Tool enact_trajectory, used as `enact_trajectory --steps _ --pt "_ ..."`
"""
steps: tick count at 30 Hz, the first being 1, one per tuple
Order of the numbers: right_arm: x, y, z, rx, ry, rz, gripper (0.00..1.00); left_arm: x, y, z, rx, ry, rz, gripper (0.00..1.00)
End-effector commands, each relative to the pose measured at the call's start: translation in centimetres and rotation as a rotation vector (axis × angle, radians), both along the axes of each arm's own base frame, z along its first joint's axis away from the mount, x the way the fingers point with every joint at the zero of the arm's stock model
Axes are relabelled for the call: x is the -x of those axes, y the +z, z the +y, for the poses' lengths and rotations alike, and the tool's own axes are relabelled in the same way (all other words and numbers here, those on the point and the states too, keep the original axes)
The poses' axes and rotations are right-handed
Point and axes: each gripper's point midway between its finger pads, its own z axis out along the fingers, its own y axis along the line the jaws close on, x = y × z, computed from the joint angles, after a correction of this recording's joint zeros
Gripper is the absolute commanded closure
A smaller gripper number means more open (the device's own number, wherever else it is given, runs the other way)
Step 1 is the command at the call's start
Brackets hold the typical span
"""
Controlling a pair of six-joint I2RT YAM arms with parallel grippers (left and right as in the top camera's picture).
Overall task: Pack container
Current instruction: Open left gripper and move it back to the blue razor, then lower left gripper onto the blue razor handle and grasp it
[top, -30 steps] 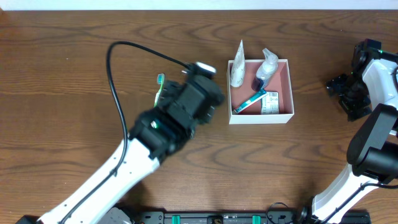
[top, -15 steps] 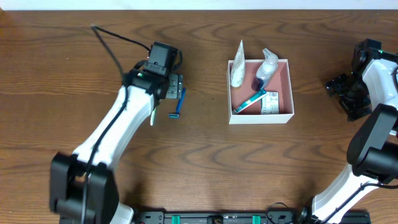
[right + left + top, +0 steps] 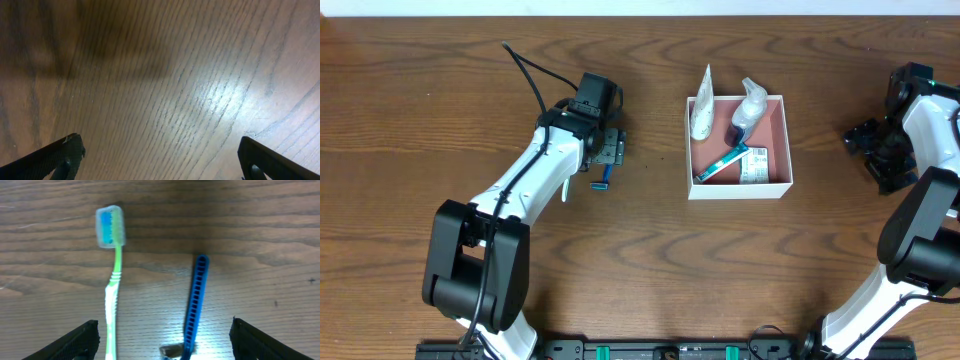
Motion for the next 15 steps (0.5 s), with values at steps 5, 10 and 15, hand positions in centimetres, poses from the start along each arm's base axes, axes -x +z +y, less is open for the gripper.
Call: enact_trajectory --steps 5,10,15 --pt "0.0 0.6 -0.3 0.016 -0.018 -0.013 0.01 0.5 -1.6 -0.9 0.041 -0.007 0.053 0.16" --pt "0.0 0.6 -0.3 0.016 -0.018 -0.013 0.01 0.7 -2.3 -1.0 0.046 -0.01 0.074 0.16" --pt "0.0 0.6 -0.3 0.016 -0.018 -0.013 0.01 0.8 -2.6 -1.0 0.046 0.0 0.083 0.16"
